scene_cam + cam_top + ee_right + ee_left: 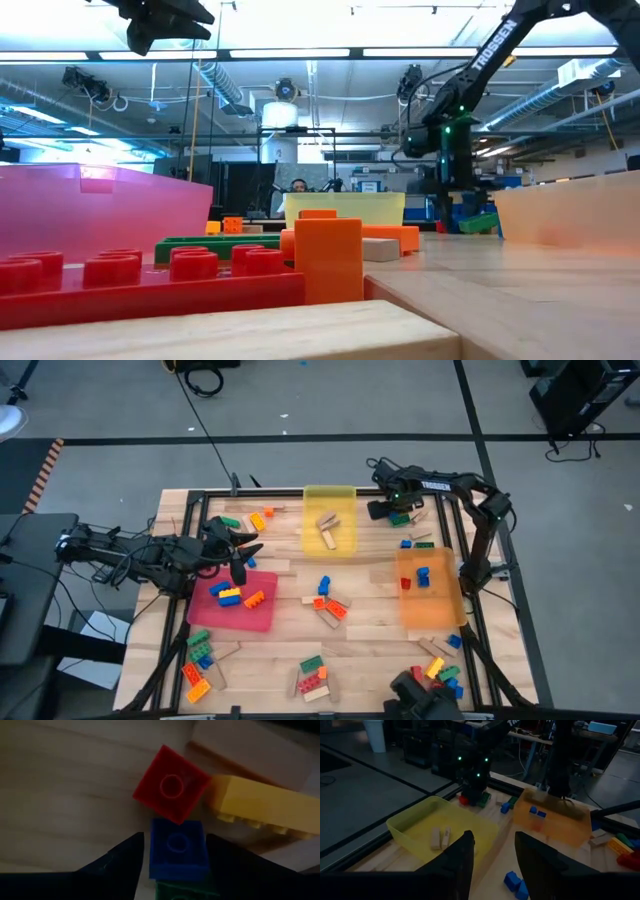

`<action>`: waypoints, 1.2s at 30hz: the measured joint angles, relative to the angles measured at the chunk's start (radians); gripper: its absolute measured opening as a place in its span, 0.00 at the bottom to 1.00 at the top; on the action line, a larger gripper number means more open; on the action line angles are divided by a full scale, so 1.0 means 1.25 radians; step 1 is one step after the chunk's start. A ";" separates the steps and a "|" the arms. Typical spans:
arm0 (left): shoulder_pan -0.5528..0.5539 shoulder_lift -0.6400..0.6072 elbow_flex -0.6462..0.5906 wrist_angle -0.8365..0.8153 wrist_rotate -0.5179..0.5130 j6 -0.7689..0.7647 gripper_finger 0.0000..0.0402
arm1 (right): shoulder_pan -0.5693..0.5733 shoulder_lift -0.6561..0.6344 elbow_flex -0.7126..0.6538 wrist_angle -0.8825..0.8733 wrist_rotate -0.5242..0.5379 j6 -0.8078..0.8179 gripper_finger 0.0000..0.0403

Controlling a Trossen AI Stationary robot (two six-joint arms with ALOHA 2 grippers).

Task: Sort blocks by size
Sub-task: Put the 1 stud blue game piece into the orange bin

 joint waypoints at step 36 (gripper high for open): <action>0.000 0.000 0.000 0.000 0.000 0.000 0.38 | 0.145 -0.313 -0.001 -0.161 0.037 0.088 0.39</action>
